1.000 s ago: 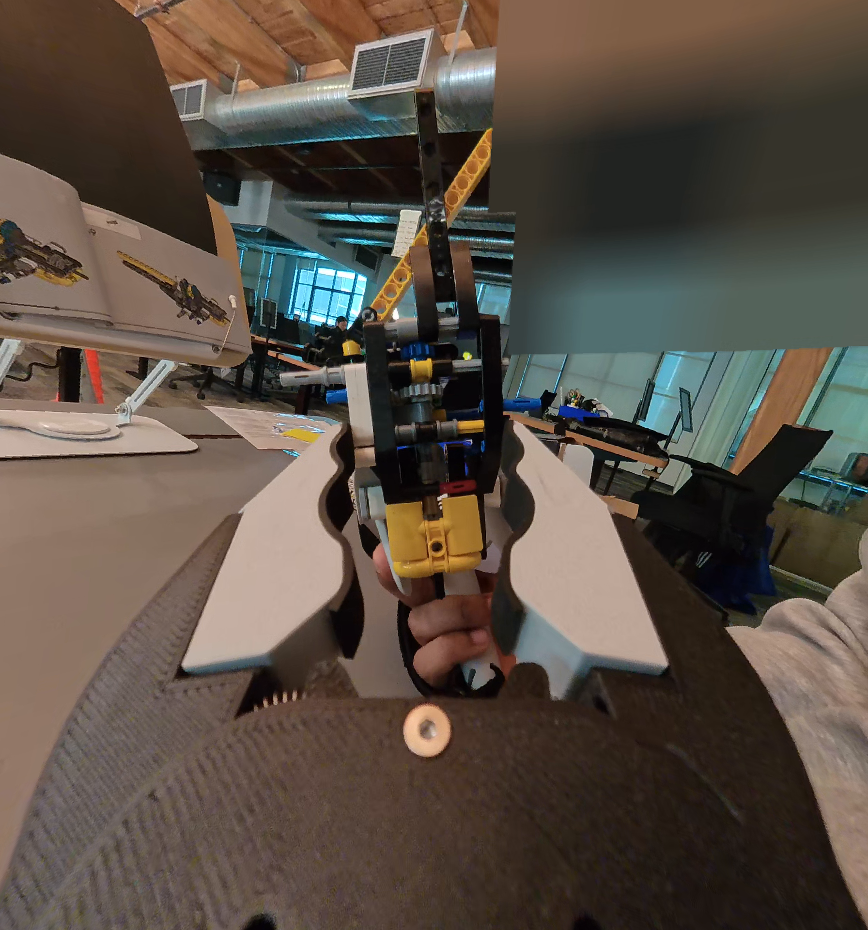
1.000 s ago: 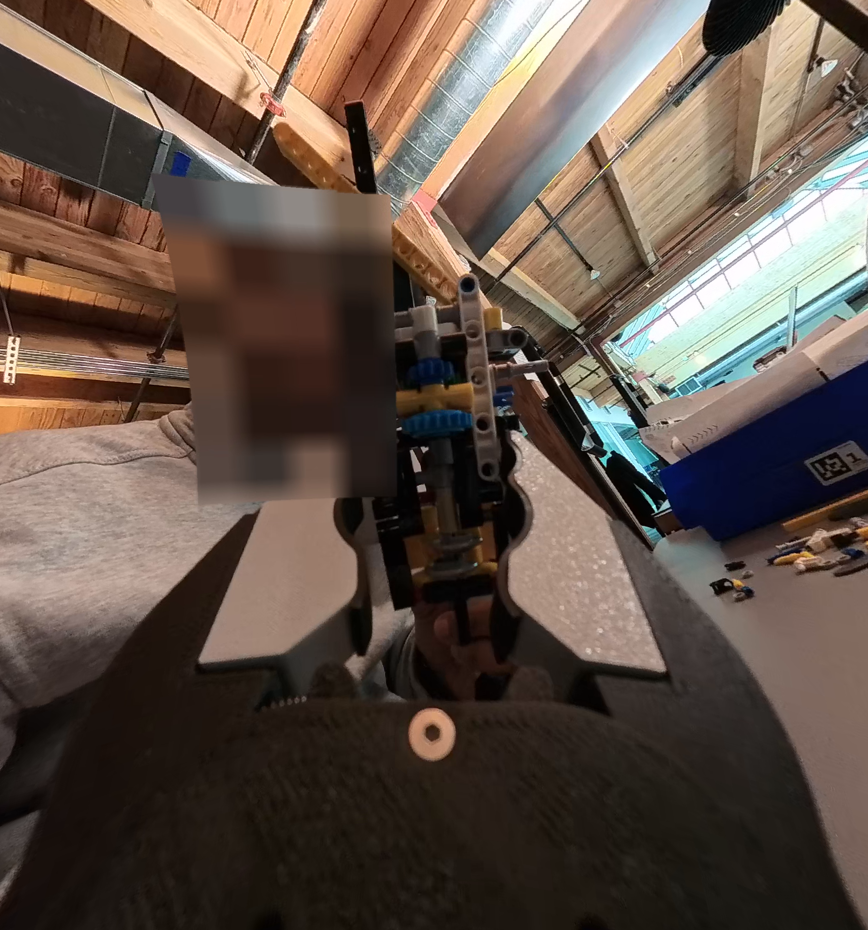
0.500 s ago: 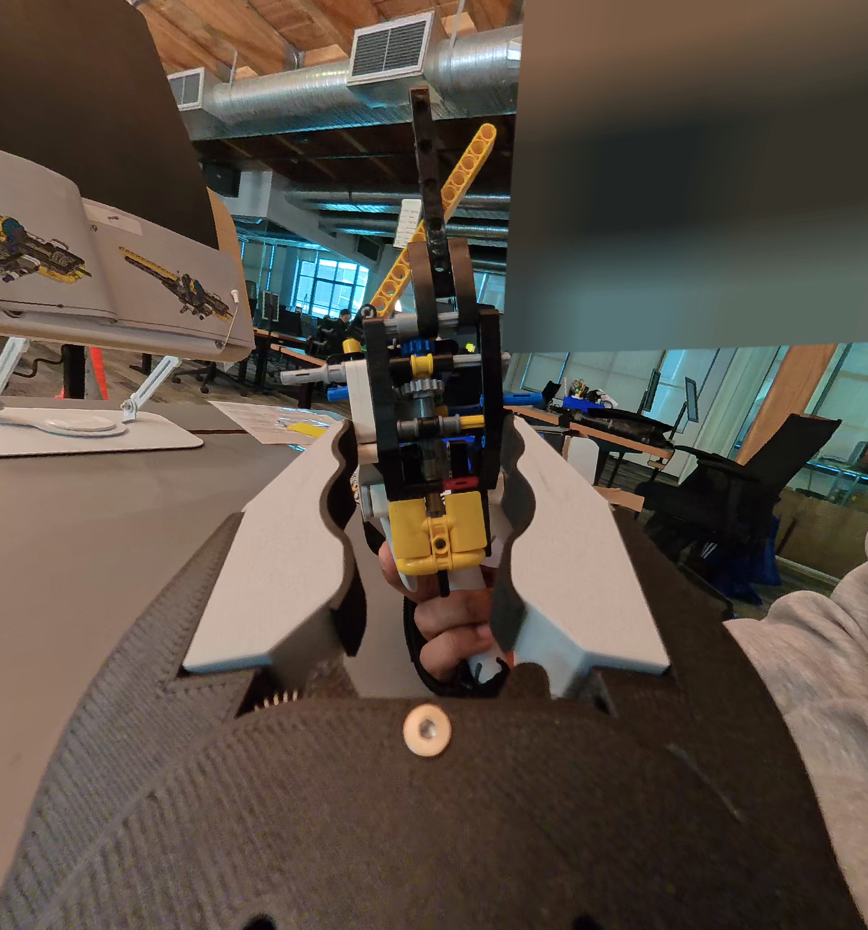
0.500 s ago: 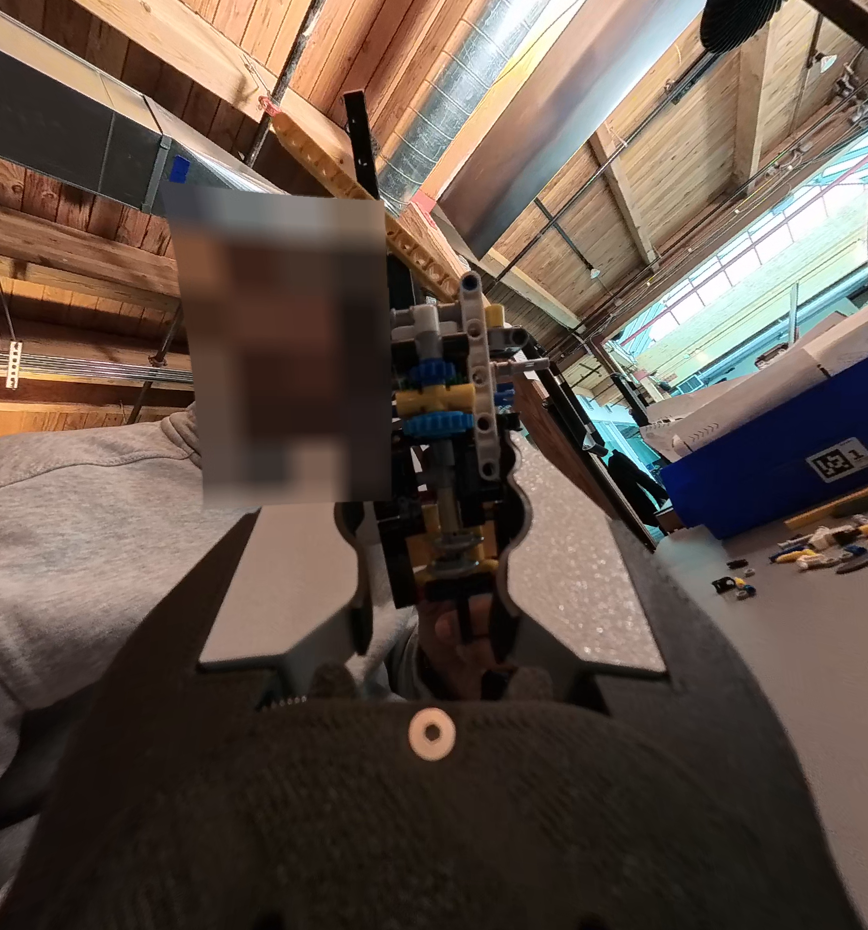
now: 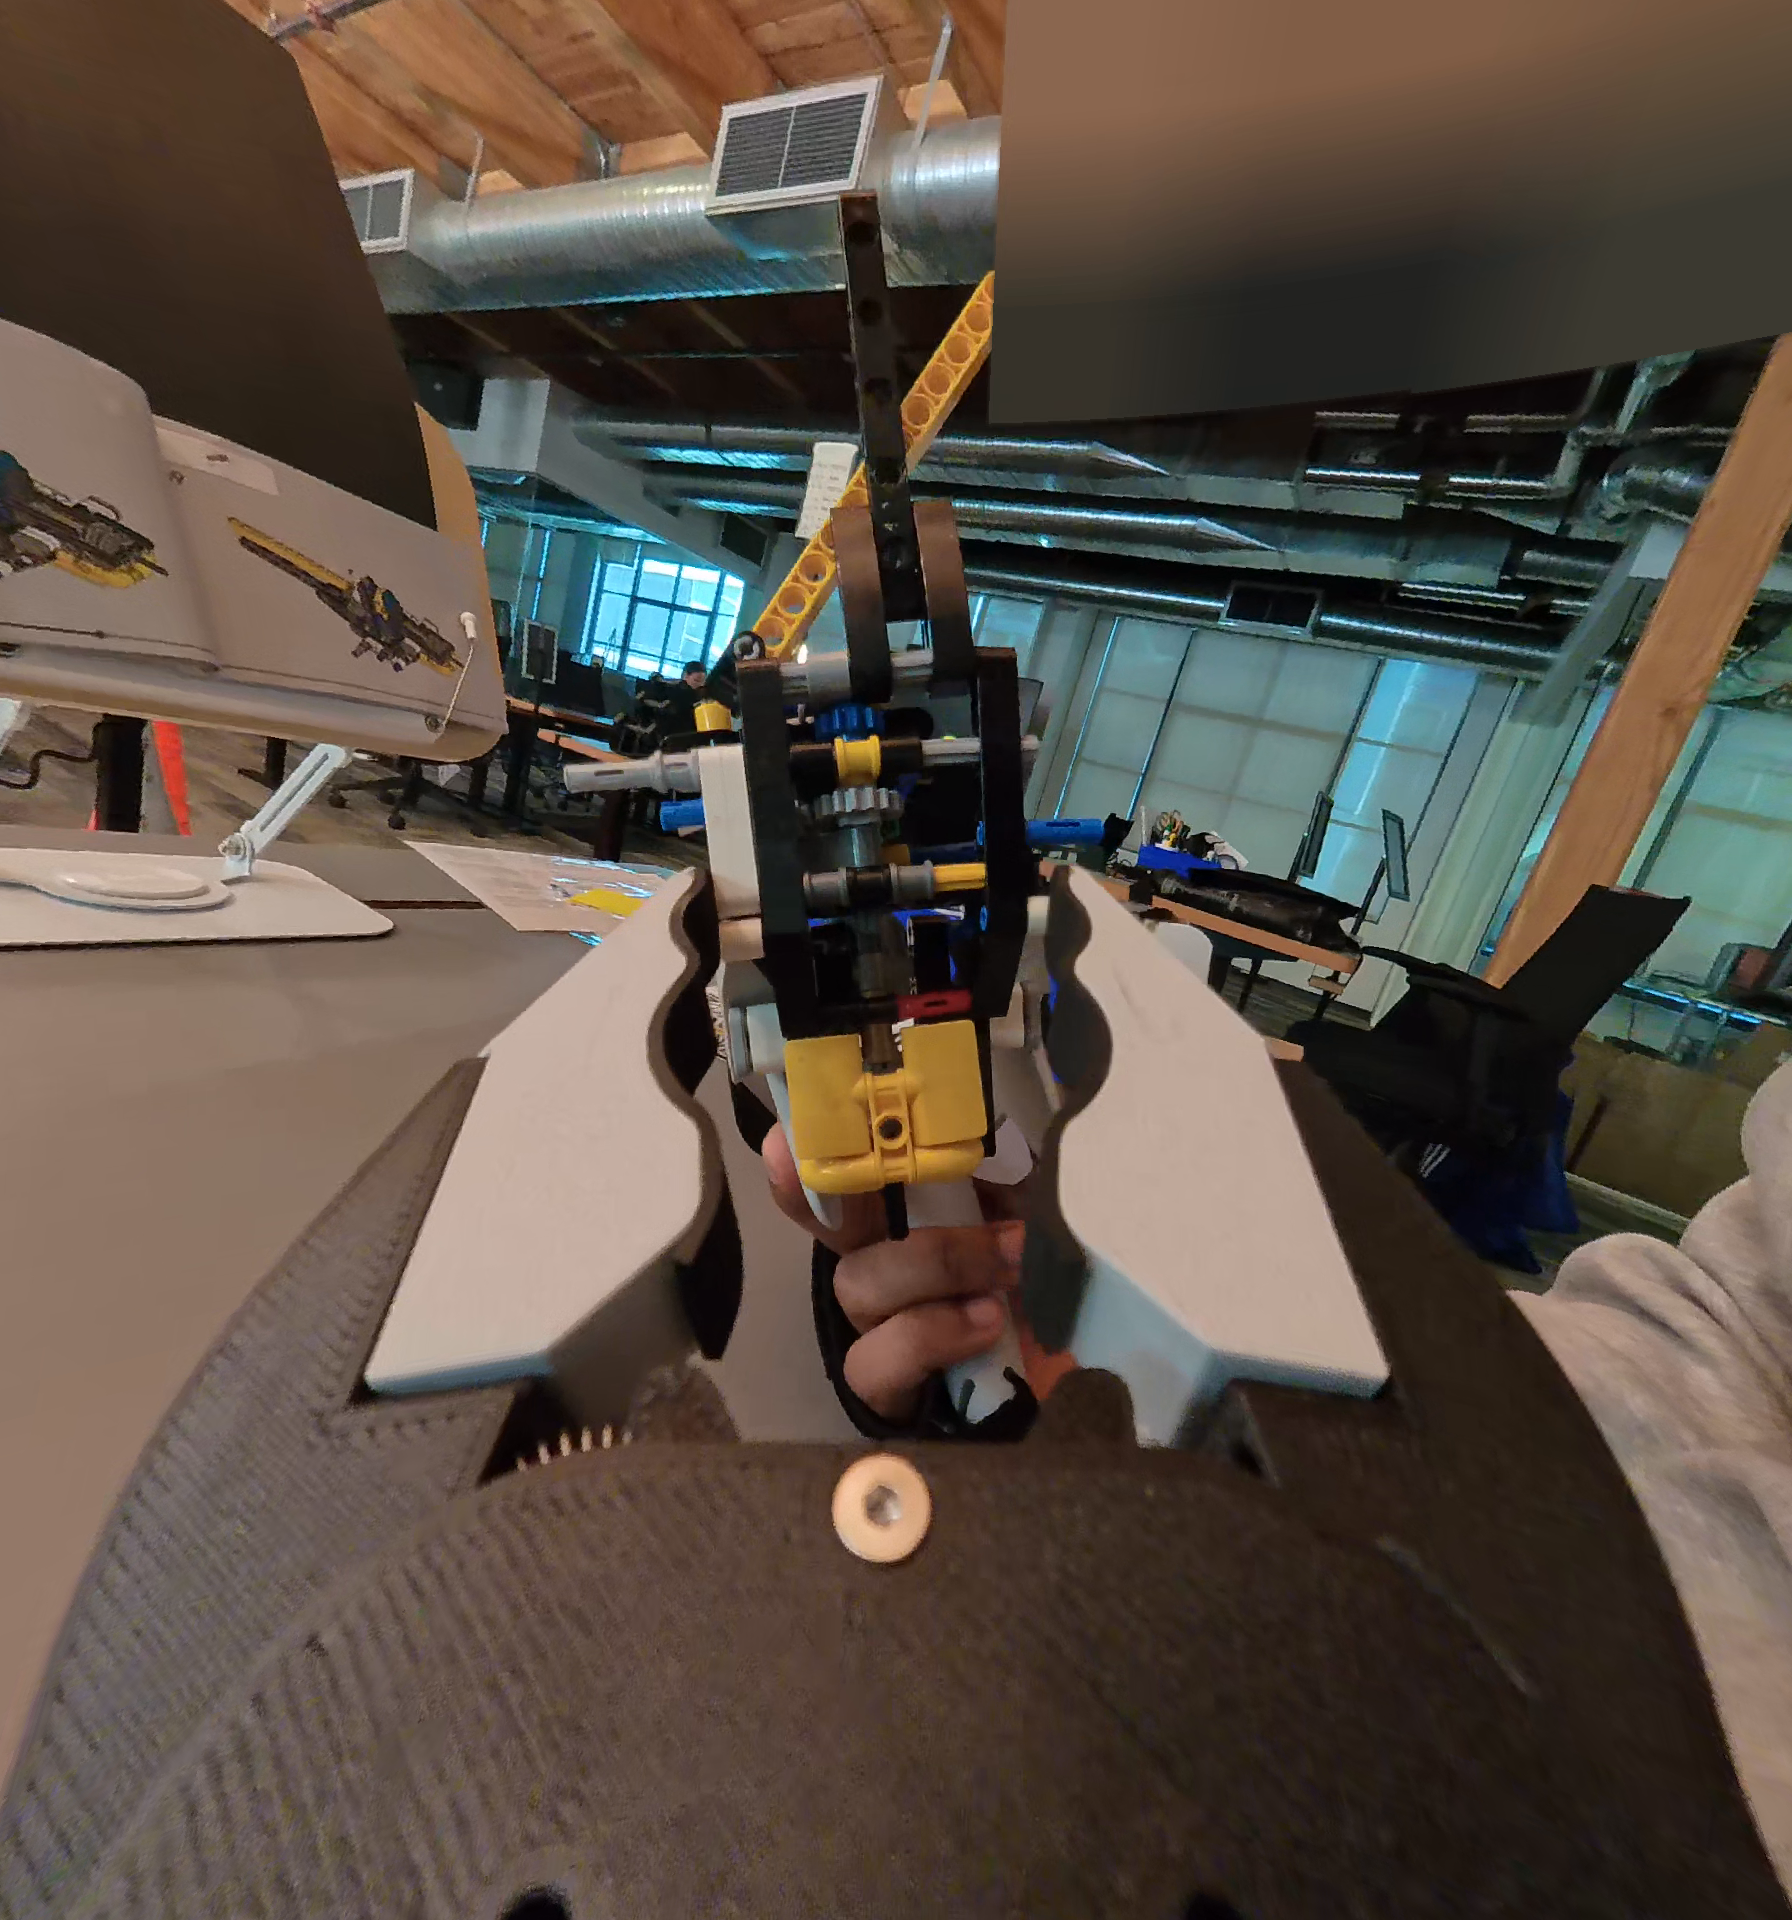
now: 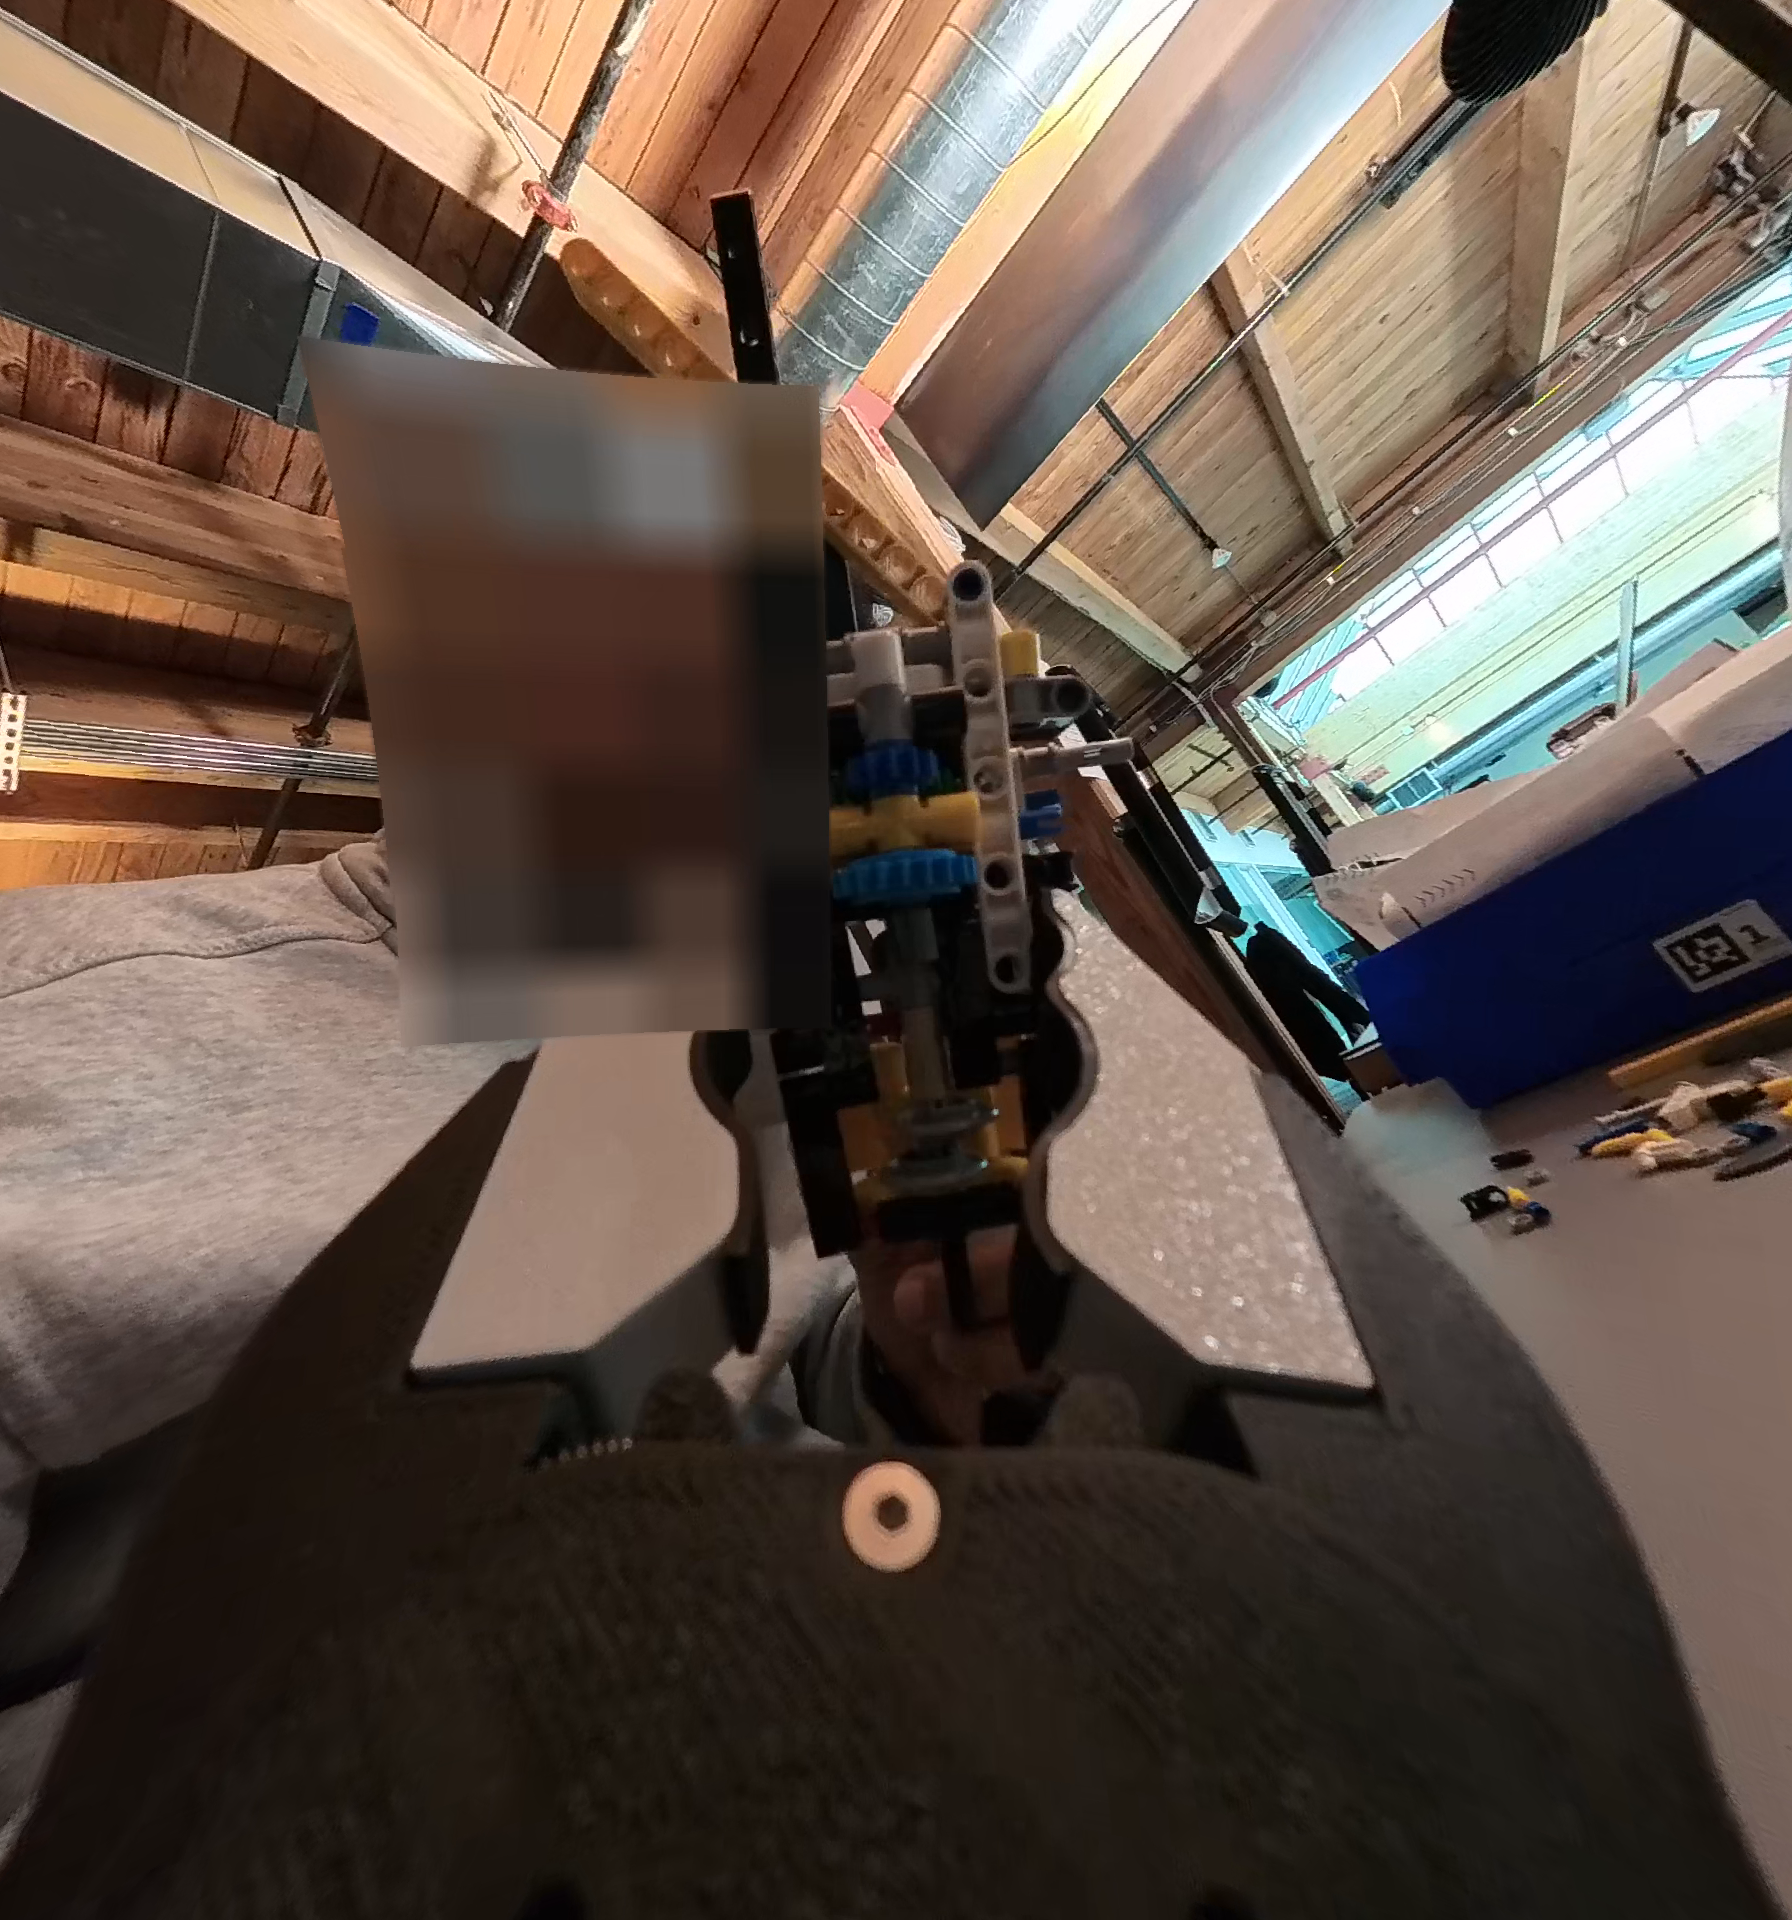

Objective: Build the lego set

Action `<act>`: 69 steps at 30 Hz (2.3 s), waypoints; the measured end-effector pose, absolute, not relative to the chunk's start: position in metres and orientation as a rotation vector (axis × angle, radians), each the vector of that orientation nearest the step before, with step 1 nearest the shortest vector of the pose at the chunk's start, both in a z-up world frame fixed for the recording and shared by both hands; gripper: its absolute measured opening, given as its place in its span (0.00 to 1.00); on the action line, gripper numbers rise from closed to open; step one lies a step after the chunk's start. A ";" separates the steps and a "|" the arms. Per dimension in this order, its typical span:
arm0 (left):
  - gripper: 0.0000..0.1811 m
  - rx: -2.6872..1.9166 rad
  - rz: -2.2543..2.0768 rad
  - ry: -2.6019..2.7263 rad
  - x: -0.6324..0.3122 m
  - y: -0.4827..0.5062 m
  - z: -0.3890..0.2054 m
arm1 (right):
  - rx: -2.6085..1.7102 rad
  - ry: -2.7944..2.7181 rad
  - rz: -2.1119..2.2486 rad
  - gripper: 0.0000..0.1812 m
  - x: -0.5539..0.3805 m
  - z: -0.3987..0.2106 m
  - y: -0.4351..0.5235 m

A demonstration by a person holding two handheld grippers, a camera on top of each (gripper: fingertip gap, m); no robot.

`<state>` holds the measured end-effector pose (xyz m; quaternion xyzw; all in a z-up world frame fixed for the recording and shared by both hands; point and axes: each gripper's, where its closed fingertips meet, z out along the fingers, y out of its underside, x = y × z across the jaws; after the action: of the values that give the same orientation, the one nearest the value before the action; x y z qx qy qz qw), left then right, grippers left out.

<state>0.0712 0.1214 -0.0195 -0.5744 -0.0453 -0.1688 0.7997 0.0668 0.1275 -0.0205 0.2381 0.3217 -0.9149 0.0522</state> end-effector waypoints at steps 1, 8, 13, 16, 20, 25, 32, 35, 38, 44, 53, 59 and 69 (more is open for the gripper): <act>0.36 -1.229 -0.370 -0.097 0.072 0.121 -0.019 | 0.723 0.979 -2.784 0.28 0.067 -0.021 0.128; 0.39 -1.173 -0.386 -0.111 0.070 0.115 -0.010 | 0.743 1.003 -2.787 0.28 0.066 -0.022 0.127; 0.38 -1.181 -0.392 -0.161 0.063 0.116 -0.013 | 0.765 1.050 -2.782 0.28 0.064 -0.024 0.124; 0.38 -1.172 -0.429 -0.192 0.060 0.115 -0.013 | 0.789 1.094 -2.781 0.28 0.062 -0.026 0.121; 0.39 -1.192 -0.436 -0.201 0.059 0.118 -0.015 | 0.805 1.128 -2.769 0.28 0.061 -0.028 0.119; 0.37 -1.205 -0.402 -0.209 0.057 0.118 -0.017 | 0.807 1.155 -2.767 0.28 0.061 -0.029 0.116; 0.35 -1.201 -0.386 -0.183 0.060 0.116 -0.015 | 0.789 1.187 -2.768 0.28 0.062 -0.028 0.113; 0.35 -1.202 -0.365 -0.179 0.059 0.116 -0.014 | 0.779 1.189 -2.767 0.28 0.063 -0.027 0.112; 0.34 -1.200 -0.334 -0.177 0.060 0.115 -0.013 | 0.754 1.185 -2.768 0.28 0.064 -0.026 0.111; 0.34 -1.201 -0.320 -0.175 0.060 0.115 -0.013 | 0.744 1.181 -2.768 0.28 0.065 -0.025 0.111; 0.34 -1.198 -0.305 -0.180 0.061 0.114 -0.012 | 0.731 1.175 -2.769 0.28 0.066 -0.024 0.110; 0.34 -1.196 -0.300 -0.180 0.061 0.114 -0.011 | 0.729 1.173 -2.774 0.28 0.066 -0.023 0.110; 0.34 -1.192 -0.296 -0.172 0.062 0.114 -0.011 | 0.720 1.169 -2.779 0.28 0.067 -0.022 0.110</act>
<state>0.0615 0.1140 -0.0110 -0.5584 -0.0807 -0.1389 0.8138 0.0668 0.1102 -0.0221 0.2321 0.3770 -0.8964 0.0211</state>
